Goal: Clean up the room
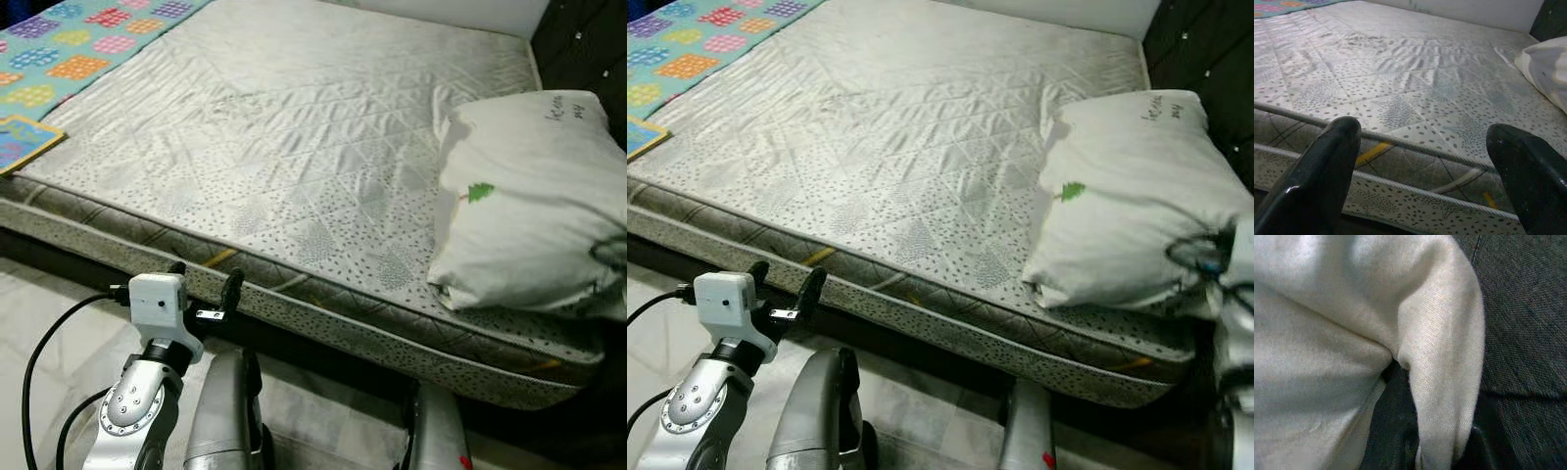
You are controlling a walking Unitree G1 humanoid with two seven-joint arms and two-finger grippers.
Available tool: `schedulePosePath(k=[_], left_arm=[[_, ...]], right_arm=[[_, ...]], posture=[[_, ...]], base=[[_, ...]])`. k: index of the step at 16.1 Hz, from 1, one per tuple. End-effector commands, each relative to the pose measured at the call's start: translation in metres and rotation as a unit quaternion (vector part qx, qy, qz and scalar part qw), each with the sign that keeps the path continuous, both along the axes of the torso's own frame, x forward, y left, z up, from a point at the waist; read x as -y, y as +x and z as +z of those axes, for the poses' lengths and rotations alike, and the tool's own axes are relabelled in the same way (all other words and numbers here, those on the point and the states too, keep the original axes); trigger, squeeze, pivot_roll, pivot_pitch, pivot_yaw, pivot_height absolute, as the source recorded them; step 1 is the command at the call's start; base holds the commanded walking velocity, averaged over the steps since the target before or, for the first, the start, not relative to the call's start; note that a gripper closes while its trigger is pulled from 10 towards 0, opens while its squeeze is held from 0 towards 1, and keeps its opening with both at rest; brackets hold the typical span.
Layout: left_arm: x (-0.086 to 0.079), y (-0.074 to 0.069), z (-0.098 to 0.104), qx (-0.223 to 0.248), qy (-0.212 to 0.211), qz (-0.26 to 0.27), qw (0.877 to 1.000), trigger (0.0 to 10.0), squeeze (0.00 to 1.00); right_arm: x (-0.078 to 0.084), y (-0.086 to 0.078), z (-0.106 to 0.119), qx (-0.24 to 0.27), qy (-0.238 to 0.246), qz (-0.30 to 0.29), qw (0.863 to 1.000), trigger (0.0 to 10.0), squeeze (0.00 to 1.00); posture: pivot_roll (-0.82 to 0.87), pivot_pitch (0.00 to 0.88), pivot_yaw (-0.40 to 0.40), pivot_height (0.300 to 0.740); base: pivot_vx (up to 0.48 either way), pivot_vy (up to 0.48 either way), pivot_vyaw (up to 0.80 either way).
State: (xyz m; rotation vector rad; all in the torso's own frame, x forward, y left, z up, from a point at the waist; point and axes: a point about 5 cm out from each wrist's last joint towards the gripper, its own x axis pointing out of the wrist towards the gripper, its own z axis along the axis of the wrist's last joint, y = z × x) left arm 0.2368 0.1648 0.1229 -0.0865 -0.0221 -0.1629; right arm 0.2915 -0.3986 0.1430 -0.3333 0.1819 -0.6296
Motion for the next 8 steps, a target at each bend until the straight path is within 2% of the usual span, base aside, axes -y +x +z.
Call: schedulePosePath(k=[1, 2, 3, 5, 8], left_arm=[[-0.001, -0.001, -0.001, -0.003, 0.004, 0.002, 1.0, 10.0, 0.0], [0.0, 0.0, -0.002, -0.003, 0.003, 0.0, 1.0, 10.0, 0.0], [0.001, 0.0, -0.002, -0.003, 0.002, -0.004, 1.0, 10.0, 0.0], [0.002, 0.0, -0.002, -0.003, 0.001, -0.005, 1.0, 10.0, 0.0], [0.002, 0.001, -0.002, -0.003, 0.0, -0.005, 1.0, 10.0, 0.0]], right_arm=[[0.012, -0.008, 0.019, 0.056, -0.024, -0.028, 0.998, 0.0, 0.0], [0.008, -0.012, 0.01, 0.057, -0.026, -0.022, 0.998, 0.0, 0.0], [-0.004, -0.018, 0.0, 0.061, -0.035, -0.002, 0.998, 0.0, 0.0], [-0.02, -0.024, -0.007, 0.067, -0.046, 0.021, 0.996, 0.0, 0.0], [-0.049, -0.035, -0.023, 0.059, -0.025, 0.053, 0.997, 0.0, 0.0]], posture=[[0.0, 0.084, -0.018, 0.531], [-0.01, 0.084, -0.018, 0.531], [-0.01, 0.084, -0.017, 0.531], [-0.01, 0.084, -0.016, 0.531], [-0.01, 0.084, -0.016, 0.531]], base=[[0.0, 0.0, 0.0], [0.0, 0.0, 0.0], [0.0, 0.0, 0.0], [0.0, 0.0, 0.0], [0.0, 0.0, 0.0]])
